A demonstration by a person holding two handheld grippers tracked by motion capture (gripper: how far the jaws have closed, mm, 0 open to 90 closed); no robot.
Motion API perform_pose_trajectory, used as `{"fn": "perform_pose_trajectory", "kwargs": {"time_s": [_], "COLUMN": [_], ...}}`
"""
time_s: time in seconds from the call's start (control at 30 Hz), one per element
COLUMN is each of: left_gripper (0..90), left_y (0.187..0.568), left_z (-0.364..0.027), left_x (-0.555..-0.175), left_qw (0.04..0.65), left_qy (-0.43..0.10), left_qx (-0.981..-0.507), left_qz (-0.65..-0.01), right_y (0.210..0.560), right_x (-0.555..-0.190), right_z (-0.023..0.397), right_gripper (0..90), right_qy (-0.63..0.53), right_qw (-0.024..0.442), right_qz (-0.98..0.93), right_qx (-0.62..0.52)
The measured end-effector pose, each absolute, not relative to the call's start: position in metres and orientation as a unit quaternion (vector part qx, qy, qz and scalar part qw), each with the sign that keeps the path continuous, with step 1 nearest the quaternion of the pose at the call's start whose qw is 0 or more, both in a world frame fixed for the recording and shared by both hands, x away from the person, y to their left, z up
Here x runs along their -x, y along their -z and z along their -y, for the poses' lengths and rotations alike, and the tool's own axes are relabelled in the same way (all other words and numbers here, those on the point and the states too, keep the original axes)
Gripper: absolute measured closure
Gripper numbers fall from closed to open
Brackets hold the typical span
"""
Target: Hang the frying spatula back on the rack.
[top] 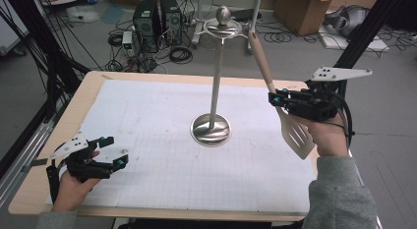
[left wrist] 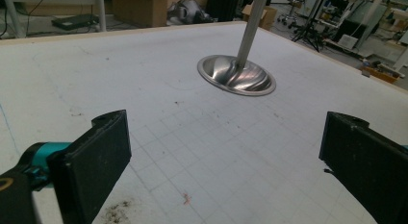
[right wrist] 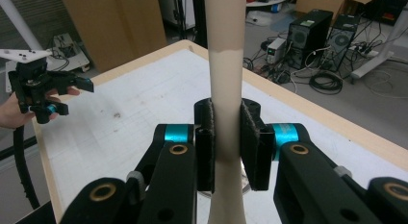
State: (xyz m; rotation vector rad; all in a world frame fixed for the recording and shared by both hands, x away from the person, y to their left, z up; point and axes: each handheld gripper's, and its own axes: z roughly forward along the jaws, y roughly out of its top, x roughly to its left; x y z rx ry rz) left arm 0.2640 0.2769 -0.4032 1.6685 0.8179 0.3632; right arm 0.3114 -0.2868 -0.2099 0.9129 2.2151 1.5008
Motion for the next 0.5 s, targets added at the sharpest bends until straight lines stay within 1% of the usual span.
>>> {"fn": "perform_pose_trajectory", "kwargs": {"time_s": [0.5], "left_gripper": [4.5], "left_y": [0.4043], "left_z": [-0.2802], "left_x": [-0.2606], "left_qw": [0.580], "left_qy": [-0.160], "left_qx": [-0.715], "left_qz": [-0.356], "right_y": [0.2169], "right_x": [-0.3176], "right_z": [0.2864], "right_gripper": [78.2], "right_qy": [-0.526], "right_qw": [0.147], "right_qz": [-0.775], "right_qx": [-0.318]}}
